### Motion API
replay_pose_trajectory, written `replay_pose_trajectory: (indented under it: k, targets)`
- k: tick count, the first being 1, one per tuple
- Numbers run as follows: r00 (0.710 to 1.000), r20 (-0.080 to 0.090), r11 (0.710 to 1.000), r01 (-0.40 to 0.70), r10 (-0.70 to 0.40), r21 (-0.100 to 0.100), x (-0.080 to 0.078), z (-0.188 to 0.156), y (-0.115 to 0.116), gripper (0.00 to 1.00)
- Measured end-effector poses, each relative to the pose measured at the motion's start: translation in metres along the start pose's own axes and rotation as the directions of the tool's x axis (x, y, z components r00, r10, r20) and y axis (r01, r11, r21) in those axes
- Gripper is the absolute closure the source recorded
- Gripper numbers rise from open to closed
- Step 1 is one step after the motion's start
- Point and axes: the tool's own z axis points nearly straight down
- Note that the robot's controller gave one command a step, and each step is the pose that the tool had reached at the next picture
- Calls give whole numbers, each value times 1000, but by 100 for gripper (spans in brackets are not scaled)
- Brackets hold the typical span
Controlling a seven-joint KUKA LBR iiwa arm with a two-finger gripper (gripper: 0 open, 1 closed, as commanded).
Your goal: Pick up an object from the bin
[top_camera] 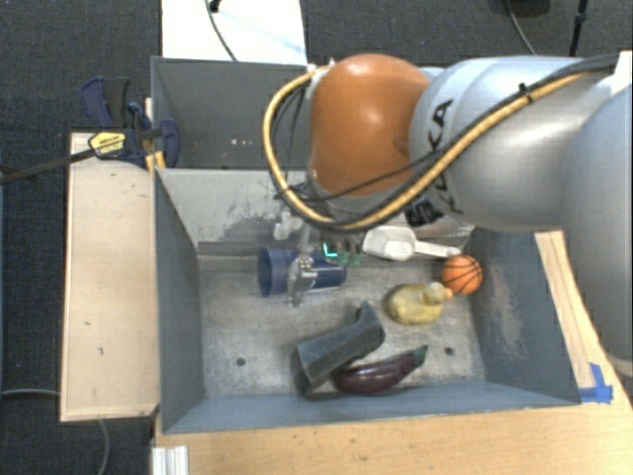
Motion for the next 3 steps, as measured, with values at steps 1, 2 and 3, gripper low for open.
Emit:
replay_pose_trajectory:
  k: [1, 2, 3]
  targets:
    - [1000, 8, 1000, -5, 5, -1, -2, -5, -1, 0]
    - [998, 13, 998, -63, 63, -3, -9, 76, -40, 0]
    - [996, 6, 996, -94, 94, -1, -5, 78, -57, 0]
